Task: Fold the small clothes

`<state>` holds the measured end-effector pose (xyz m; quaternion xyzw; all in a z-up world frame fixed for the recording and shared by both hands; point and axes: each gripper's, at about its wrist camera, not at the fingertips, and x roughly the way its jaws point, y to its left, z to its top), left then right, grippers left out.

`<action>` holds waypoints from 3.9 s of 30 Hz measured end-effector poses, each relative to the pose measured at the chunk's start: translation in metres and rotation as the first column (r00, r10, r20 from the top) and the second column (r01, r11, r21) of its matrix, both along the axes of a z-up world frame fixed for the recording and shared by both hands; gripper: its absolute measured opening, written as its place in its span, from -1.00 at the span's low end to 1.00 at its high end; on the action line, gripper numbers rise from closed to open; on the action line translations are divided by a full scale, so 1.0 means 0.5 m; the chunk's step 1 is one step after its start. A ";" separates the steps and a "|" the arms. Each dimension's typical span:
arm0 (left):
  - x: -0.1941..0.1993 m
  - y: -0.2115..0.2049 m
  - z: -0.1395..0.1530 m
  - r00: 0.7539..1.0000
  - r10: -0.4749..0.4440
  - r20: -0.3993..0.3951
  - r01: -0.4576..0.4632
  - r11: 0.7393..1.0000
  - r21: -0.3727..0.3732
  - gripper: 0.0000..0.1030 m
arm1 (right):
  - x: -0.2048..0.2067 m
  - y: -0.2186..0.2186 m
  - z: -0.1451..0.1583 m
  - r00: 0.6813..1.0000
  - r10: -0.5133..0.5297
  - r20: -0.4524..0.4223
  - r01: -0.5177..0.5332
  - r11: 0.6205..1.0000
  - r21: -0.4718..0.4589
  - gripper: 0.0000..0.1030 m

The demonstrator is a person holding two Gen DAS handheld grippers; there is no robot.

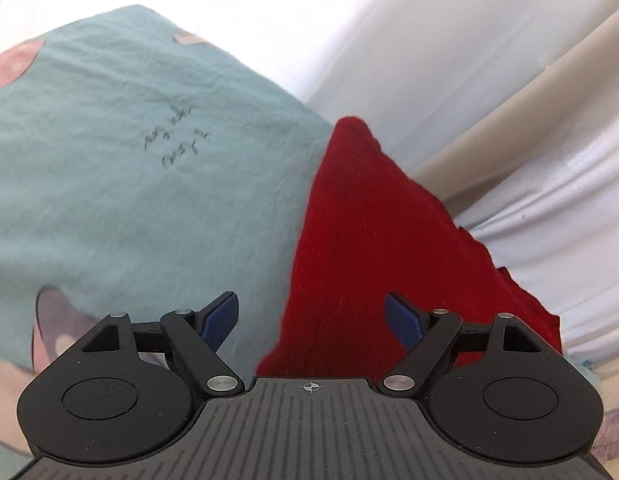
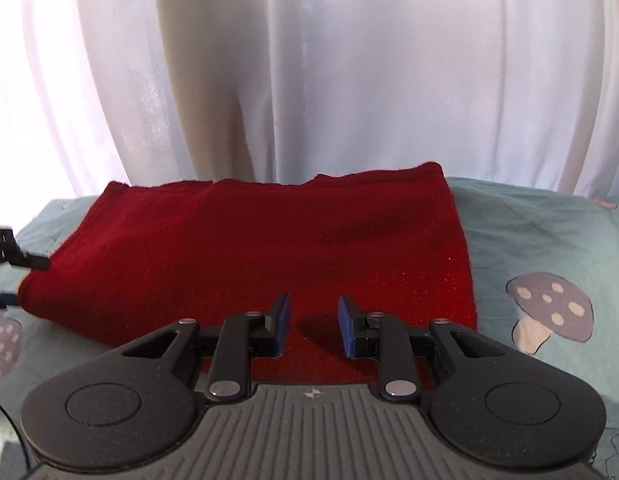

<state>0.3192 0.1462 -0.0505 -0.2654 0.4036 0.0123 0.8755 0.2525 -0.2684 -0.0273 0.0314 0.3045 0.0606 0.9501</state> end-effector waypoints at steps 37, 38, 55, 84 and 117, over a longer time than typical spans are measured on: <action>0.209 -0.023 -0.072 0.961 -0.262 -0.094 0.248 0.959 -0.141 -0.35 | 0.099 0.101 -0.029 0.998 0.057 -0.030 -0.063 0.968 -0.242 -0.64; 0.206 -0.021 -0.067 0.963 -0.257 -0.086 0.244 0.960 -0.140 -0.46 | 0.099 0.101 -0.028 0.998 0.056 -0.031 -0.062 0.969 -0.238 -0.64; 0.146 -0.205 0.190 0.932 -0.348 0.104 0.357 0.930 -0.089 -0.59 | 0.075 0.139 -0.045 0.982 0.188 -0.029 -0.190 0.968 -0.162 -0.68; 0.022 -0.566 0.128 0.699 -0.713 0.058 0.714 0.700 0.012 0.12 | -0.006 -0.245 -0.025 0.990 -0.111 -0.084 0.139 0.811 0.569 -0.41; 0.032 -0.351 0.045 0.926 -0.377 -0.018 0.369 0.894 0.252 0.33 | 0.209 -0.135 0.006 0.957 0.213 -0.197 -0.015 0.714 0.700 0.29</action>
